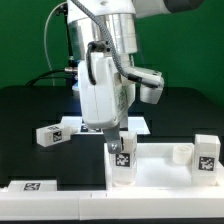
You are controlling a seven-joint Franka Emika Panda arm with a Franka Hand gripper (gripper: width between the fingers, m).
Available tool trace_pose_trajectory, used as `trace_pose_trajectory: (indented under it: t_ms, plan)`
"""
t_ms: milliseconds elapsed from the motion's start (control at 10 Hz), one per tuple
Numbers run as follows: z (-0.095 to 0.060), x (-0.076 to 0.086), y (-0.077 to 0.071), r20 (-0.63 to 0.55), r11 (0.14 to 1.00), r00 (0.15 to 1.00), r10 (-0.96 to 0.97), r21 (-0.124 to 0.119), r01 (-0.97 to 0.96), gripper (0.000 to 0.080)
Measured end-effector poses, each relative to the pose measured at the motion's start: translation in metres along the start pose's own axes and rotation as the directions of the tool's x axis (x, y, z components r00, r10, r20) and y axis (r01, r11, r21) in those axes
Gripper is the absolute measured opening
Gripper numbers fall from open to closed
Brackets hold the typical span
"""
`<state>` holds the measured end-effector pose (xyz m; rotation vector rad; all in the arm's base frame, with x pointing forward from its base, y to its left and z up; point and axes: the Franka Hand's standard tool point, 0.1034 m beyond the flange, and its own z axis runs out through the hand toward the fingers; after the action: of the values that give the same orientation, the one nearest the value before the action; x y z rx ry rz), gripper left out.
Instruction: Assemble square table
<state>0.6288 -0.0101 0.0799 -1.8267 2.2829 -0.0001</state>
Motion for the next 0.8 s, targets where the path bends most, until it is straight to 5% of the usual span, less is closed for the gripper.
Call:
trace_pose_trajectory:
  t_ms: [300, 700, 800]
  plan:
    - [0.003, -0.010, 0.002, -0.006, 0.846, 0.846, -0.533, 0.002, 0.533, 0.0644]
    - [0.003, -0.009, 0.001, -0.008, 0.680, 0.680, -0.733, -0.006, 0.733, 0.0649]
    - [0.001, -0.012, -0.004, -0.016, 0.439, 0.438, -0.899, -0.029, 0.898, 0.0649]
